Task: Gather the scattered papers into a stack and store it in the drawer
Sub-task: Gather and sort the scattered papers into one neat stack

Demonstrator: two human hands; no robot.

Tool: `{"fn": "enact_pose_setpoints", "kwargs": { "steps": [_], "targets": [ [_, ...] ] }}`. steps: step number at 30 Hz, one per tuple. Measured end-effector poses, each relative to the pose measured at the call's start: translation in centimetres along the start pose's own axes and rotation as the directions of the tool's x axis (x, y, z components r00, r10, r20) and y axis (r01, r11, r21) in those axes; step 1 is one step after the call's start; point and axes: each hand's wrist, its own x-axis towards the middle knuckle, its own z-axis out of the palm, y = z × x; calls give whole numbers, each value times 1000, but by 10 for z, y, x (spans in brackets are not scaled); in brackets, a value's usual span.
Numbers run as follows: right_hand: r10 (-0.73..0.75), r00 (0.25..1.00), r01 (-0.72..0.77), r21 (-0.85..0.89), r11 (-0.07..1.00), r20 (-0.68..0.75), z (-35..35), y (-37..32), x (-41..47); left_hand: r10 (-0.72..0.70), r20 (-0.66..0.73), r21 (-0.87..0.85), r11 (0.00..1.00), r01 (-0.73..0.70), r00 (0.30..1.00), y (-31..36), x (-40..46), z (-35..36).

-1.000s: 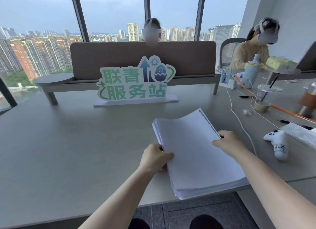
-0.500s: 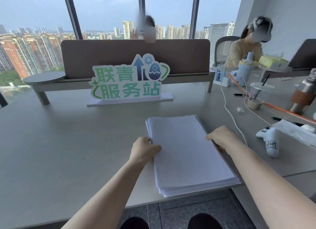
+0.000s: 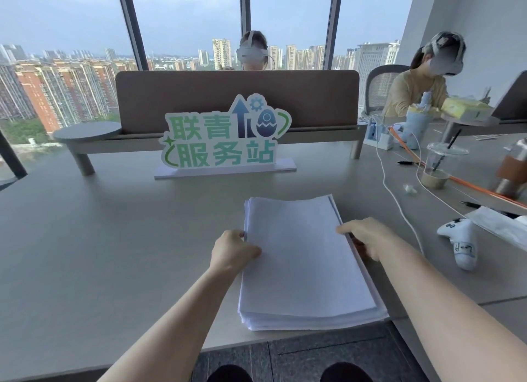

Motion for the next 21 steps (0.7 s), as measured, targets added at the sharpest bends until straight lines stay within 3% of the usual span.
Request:
{"fn": "enact_pose_setpoints", "kwargs": {
  "steps": [6,15,21],
  "targets": [
    [-30,999,32,-64,997,38,10,1,-1,14,9,-1,1000,-14,1000,-2,1,0],
    [-235,972,235,19,972,-14,22,3,-8,-11,21,-56,998,12,1000,-9,8,-1],
    [-408,913,406,130,904,-18,28,-8,-21,-50,1,-214,975,49,999,-19,18,-7]
  ]
}}
